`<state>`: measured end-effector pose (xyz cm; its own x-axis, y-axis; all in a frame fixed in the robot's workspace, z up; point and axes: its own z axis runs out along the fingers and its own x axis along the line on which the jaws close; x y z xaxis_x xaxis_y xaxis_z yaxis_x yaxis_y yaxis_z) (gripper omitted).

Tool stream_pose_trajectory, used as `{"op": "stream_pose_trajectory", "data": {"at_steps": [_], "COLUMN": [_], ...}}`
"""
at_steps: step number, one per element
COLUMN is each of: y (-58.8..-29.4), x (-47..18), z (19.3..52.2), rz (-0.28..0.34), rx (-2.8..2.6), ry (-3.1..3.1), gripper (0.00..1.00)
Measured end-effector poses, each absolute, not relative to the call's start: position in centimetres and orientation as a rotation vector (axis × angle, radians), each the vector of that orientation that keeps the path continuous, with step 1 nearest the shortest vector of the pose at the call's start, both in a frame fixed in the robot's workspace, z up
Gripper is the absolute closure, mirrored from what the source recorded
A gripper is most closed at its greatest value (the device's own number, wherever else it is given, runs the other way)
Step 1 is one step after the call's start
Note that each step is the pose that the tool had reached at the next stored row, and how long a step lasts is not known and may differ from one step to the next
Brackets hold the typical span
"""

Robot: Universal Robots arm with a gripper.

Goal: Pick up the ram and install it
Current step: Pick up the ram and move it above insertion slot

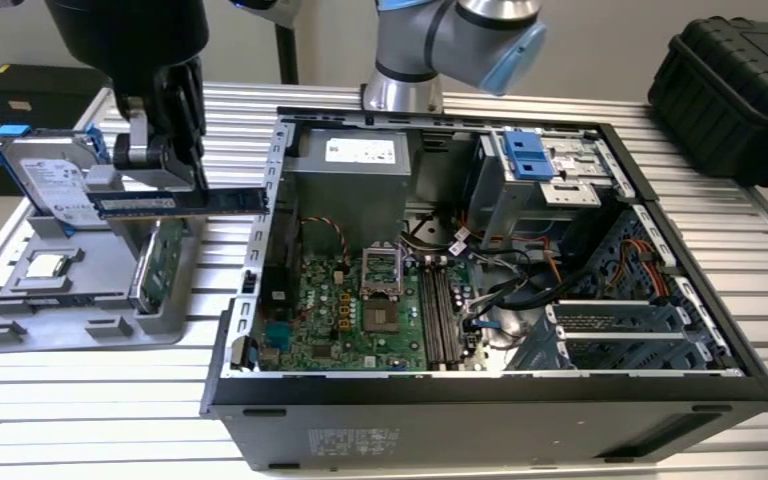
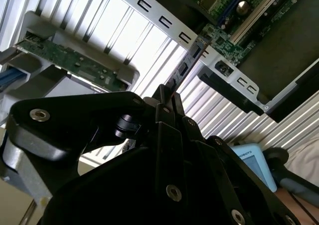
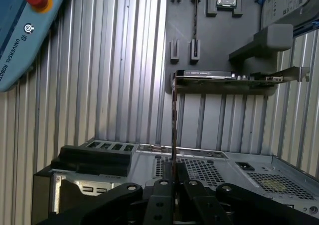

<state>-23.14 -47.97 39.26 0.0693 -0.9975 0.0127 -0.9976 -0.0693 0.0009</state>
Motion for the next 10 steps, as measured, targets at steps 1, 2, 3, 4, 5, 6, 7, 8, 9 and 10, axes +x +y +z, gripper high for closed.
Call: {"op": "stream_pose_trajectory", "data": {"at_steps": [1, 2, 3, 4, 5, 6, 7, 8, 9, 10], "y": [-47.97, -47.97, -47.97, -47.97, -47.97, -47.96, -47.96, -47.97, -47.97, -47.96], "x": [-23.05, -22.97, -22.89, -22.8, -22.71, -22.63, -22.55, -22.46, -22.37, -22.29], "z": [39.26, 39.26, 39.26, 39.26, 39.26, 39.26, 39.26, 39.26, 39.27, 39.26], "rz": [0.014, 0.014, 0.014, 0.014, 0.014, 0.014, 0.014, 0.014, 0.014, 0.014], "rx": [2.29, 2.29, 2.29, 2.29, 2.29, 2.29, 2.29, 2.29, 2.29, 2.29], "ry": [-2.137, -2.137, -2.137, -2.137, -2.137, -2.137, -2.137, -2.137, -2.137, -2.137], "gripper": [1.0, 1.0, 1.0, 1.0, 1.0, 1.0, 1.0, 1.0, 1.0, 1.0]}}
